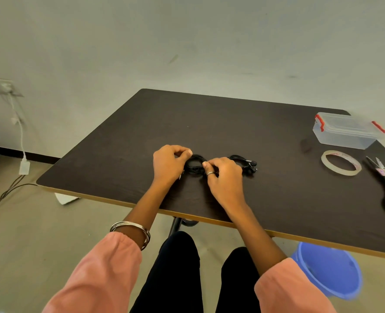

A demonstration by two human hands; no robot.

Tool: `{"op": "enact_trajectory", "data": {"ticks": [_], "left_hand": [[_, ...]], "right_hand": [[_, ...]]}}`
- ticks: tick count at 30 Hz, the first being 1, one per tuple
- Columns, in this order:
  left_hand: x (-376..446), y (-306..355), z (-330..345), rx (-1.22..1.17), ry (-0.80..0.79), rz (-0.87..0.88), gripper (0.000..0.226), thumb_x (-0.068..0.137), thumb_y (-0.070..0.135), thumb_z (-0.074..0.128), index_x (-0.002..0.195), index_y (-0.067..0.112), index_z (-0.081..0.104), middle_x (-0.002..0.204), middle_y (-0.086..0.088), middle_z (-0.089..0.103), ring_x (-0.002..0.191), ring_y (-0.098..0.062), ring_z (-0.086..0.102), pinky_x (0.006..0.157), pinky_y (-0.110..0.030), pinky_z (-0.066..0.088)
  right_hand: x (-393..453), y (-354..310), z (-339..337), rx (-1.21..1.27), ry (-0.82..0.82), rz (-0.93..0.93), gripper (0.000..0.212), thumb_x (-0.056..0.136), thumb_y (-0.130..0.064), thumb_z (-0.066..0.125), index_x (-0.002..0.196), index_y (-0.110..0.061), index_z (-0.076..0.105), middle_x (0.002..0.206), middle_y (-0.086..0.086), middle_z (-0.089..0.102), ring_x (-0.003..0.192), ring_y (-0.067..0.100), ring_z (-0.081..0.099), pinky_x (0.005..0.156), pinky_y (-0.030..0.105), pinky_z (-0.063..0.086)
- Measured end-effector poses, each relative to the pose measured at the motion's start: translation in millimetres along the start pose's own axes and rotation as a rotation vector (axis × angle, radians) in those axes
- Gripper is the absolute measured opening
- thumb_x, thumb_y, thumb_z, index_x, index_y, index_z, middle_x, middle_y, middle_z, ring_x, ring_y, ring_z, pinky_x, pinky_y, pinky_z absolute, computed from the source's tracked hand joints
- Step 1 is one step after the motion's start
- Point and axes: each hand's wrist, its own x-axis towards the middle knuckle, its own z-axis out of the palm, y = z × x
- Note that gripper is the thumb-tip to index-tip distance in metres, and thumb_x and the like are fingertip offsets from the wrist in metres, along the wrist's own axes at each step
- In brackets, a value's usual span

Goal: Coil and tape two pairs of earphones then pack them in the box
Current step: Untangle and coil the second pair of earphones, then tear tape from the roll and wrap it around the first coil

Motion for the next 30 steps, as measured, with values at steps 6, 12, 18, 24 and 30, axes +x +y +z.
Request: {"op": "enact_trajectory", "data": {"ticks": [6,12,18,24,30], "left_hand": [[-9.1,6.1,-1.8,-0.059,0.12,-0.013,0.015,0.091,0.027,0.063,0.098,0.019,0.074,0.084,0.011,0.067,0.071,0.002,0.06,0.069,-0.015,0.049],[-20.3,29.2,5.2,-0.037,0.246,0.092,0.014,0.093,0.028,0.06,0.099,0.021,0.071,0.092,0.01,0.064,0.071,0.005,0.055,0.067,-0.008,0.039],[-21.6,88.8,43.7,-0.13,0.078,0.266,0.011,0.09,0.022,0.062,0.091,0.023,0.073,0.082,0.011,0.068,0.065,-0.001,0.058,0.066,-0.016,0.047],[-25.2,135.2,104.7,-0.144,-0.253,0.343,0.015,0.088,0.013,0.064,0.101,0.016,0.073,0.086,0.005,0.07,0.073,-0.002,0.06,0.072,-0.004,0.043],[-35.8,159.8,157.8,-0.095,-0.506,0.337,0.026,0.09,0.008,0.061,0.115,0.008,0.067,0.105,-0.006,0.071,0.085,-0.005,0.059,0.079,-0.006,0.04]], "right_hand": [[-4.6,-6.0,-5.9,0.072,0.161,-0.035,0.02,0.095,-0.019,0.057,0.09,-0.007,0.072,0.085,0.006,0.07,0.084,0.017,0.059,0.073,0.027,0.045],[2.0,6.6,-42.7,0.186,0.272,-0.026,0.019,0.093,-0.02,0.061,0.084,-0.007,0.072,0.074,0.001,0.067,0.069,0.011,0.059,0.061,0.021,0.046],[19.5,74.0,-112.8,0.079,0.383,0.217,0.023,0.093,-0.022,0.06,0.079,-0.007,0.07,0.068,0.0,0.062,0.064,0.013,0.054,0.062,0.022,0.039],[31.2,154.0,-181.1,-0.196,0.286,0.529,0.028,0.086,0.001,0.053,0.109,-0.002,0.069,0.109,0.018,0.07,0.108,0.034,0.061,0.096,0.032,0.043],[35.4,192.0,-199.4,-0.521,-0.053,0.571,0.022,0.087,-0.017,0.066,0.109,-0.018,0.07,0.116,0.011,0.067,0.119,0.034,0.051,0.102,0.045,0.033]]}}
